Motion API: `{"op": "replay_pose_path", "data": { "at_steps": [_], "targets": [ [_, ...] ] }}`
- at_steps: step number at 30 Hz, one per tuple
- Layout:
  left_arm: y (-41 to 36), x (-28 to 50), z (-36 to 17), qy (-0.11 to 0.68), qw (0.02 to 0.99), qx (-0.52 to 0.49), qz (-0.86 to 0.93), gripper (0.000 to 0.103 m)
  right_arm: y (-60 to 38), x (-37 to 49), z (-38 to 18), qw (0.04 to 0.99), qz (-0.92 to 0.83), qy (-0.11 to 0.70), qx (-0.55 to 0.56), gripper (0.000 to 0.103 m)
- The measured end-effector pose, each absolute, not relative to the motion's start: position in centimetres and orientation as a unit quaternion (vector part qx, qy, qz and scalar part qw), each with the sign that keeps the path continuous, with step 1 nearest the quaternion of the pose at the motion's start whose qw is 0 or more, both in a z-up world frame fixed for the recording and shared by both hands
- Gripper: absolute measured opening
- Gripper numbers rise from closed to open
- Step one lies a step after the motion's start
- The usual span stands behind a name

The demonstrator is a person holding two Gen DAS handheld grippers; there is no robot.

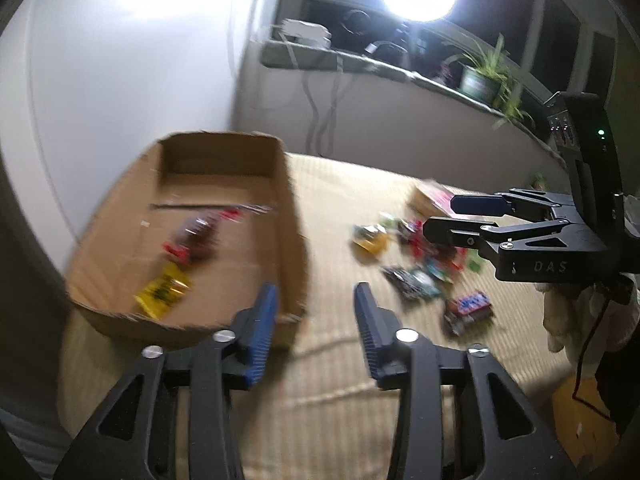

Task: Organize snacks
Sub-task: 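Grasp the pink wrapped candy with the left tool while the right tool grasps the blue chocolate bar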

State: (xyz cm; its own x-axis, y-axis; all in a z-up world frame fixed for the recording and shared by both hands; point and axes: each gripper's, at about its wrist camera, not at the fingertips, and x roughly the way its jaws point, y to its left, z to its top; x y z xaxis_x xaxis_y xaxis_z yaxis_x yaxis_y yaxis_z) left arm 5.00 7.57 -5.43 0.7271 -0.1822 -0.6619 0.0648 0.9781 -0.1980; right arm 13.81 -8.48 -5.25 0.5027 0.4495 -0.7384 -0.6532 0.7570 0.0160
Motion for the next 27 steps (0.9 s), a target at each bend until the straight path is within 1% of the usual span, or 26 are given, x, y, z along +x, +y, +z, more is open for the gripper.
{"op": "replay_pose_path", "data": {
  "at_steps": [1, 2, 10, 19, 24, 26, 27],
  "targets": [
    [6.8, 4.8, -5.6, 0.365, 0.925, -0.077, -0.074, 0.049, -9.6, 13.6, -5.6, 0.855, 0.317, 0.389, -0.133, 0.07],
    [6.0, 4.6, -5.8, 0.369, 0.923, -0.073, -0.083, 0.049, -10.3, 13.5, -5.9, 0.854, 0.313, 0.394, -0.132, 0.07],
    [1.2, 4.1, -7.5, 0.406, 0.902, -0.051, -0.137, 0.049, -14.5, 12.4, -8.7, 0.832, 0.32, 0.425, -0.158, 0.07],
    [-2.6, 4.4, -9.3, 0.438, 0.882, -0.012, -0.171, 0.049, -14.4, 10.9, -10.7, 0.807, 0.341, 0.423, -0.232, 0.069],
    [-4.0, 4.6, -10.4, 0.449, 0.877, 0.026, -0.171, 0.049, -14.0, 11.2, -11.6, 0.796, 0.349, 0.426, -0.252, 0.068],
    [-4.3, 4.7, -10.7, 0.447, 0.877, 0.043, -0.171, 0.053, -13.7, 11.4, -11.9, 0.792, 0.354, 0.428, -0.256, 0.068],
    [-4.5, 4.7, -10.8, 0.446, 0.877, 0.049, -0.174, 0.057, -13.6, 11.4, -12.1, 0.79, 0.356, 0.428, -0.255, 0.068]
  ]
}}
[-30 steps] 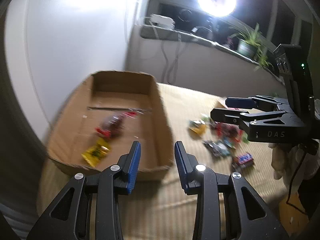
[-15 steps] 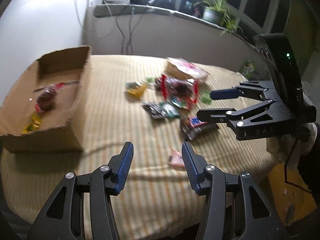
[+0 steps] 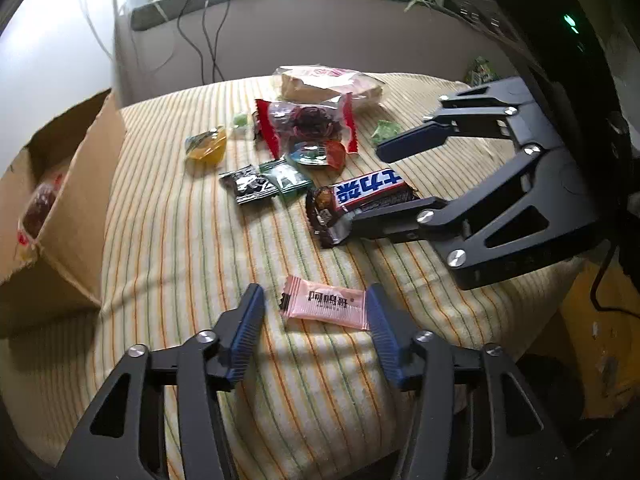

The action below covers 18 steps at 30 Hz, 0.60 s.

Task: Organize snacks
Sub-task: 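Grasp the pink wrapped candy with the left tool while the right tool grasps the blue chocolate bar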

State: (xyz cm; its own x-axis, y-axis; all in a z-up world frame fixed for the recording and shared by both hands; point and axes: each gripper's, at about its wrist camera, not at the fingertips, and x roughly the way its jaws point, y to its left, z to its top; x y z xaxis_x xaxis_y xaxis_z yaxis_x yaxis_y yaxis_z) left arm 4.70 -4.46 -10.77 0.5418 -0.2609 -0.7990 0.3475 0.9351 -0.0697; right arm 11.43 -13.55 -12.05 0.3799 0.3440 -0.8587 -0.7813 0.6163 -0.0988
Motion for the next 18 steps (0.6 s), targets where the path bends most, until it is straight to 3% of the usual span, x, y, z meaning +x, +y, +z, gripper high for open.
{"op": "replay_pose_path", "data": {
  "at_steps": [2, 6, 9, 13, 15, 18],
  "targets": [
    [-4.68, 4.5, -11.0, 0.444, 0.876, 0.062, -0.176, 0.058, -13.15, 11.67, -12.24, 0.788, 0.359, 0.428, -0.258, 0.068],
    [-4.63, 4.32, -11.07, 0.444, 0.875, 0.065, -0.181, 0.058, -12.94, 11.95, -12.9, 0.778, 0.368, 0.442, -0.253, 0.054],
    [-4.62, 4.2, -11.16, 0.441, 0.875, 0.072, -0.183, 0.056, -13.01, 11.9, -12.9, 0.779, 0.37, 0.442, -0.249, 0.052],
    [-4.5, 4.55, -11.23, 0.435, 0.879, 0.073, -0.18, 0.038, -13.43, 11.88, -12.83, 0.778, 0.371, 0.447, -0.236, 0.039],
    [-4.22, 4.72, -11.21, 0.435, 0.88, 0.068, -0.178, 0.035, -13.44, 11.81, -12.79, 0.779, 0.371, 0.448, -0.234, 0.03],
    [-3.98, 4.8, -11.22, 0.434, 0.882, 0.055, -0.176, 0.035, -13.45, 12.01, -12.86, 0.781, 0.367, 0.451, -0.227, 0.029]
  ]
}}
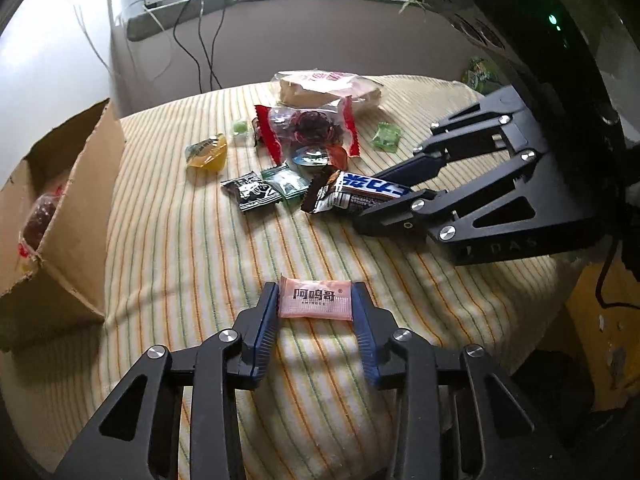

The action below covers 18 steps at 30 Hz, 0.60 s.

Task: Organize snacks
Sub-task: 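Grasp the pink wrapped candy with the left tool while the right tool grasps the blue chocolate bar, then move both snacks over the box and open both tools to release them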

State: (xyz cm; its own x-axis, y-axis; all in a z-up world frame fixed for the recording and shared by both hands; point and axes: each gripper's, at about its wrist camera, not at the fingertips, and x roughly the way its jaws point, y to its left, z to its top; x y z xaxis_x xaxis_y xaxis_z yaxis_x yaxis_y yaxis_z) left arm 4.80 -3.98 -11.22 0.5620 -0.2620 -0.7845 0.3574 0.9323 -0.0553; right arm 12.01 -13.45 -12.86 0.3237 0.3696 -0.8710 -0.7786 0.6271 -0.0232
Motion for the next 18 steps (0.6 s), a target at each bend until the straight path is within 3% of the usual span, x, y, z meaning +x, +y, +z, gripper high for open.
{"op": "replay_pose_path", "data": {
  "at_steps": [18],
  "targets": [
    [-2.3, 5.1, -7.6, 0.395, 0.903, 0.024, -0.166, 0.034, -13.9, 10.8, -10.2, 0.806, 0.356, 0.427, -0.202, 0.029]
  ]
}}
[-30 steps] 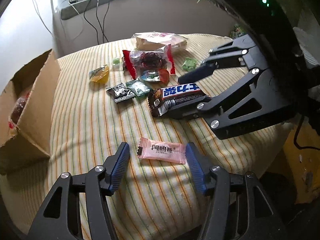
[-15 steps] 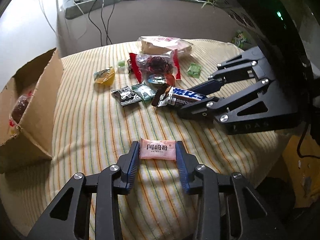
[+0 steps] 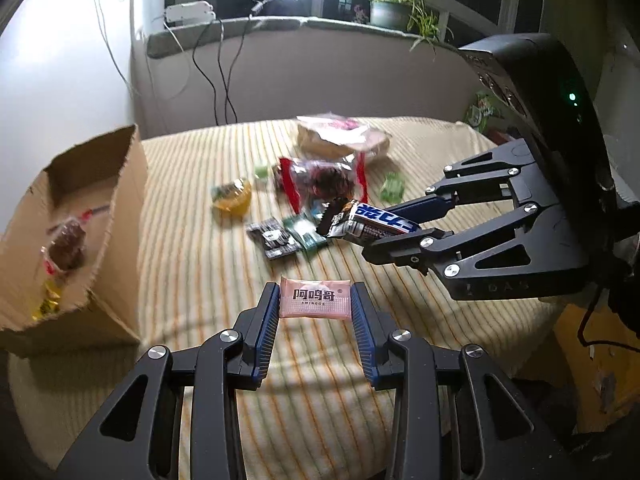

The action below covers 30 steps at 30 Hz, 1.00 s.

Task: Organize snacks
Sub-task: 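Move both snacks over the box and open both tools to release them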

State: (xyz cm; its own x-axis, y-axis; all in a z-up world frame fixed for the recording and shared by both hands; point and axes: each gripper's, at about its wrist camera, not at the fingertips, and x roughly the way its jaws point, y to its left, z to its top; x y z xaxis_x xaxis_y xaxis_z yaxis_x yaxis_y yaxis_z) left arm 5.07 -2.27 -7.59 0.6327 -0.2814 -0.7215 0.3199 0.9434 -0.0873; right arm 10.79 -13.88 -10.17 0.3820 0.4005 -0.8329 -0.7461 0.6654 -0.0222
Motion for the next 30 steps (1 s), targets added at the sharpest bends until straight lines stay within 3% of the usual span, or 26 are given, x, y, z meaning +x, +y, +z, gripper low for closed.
{"op": "replay_pose_path", "data": {
  "at_steps": [17, 30],
  "targets": [
    [5.1, 7.0, -4.4, 0.349, 0.932, -0.002, -0.095, 0.034, -7.7, 14.7, -4.3, 0.829, 0.368, 0.375, -0.192, 0.029],
    [10.8, 8.1, -4.5, 0.348, 0.936, -0.021, -0.045, 0.034, 1.2, 18.8, -3.6, 0.817, 0.394, 0.364, -0.213, 0.029]
  ]
}}
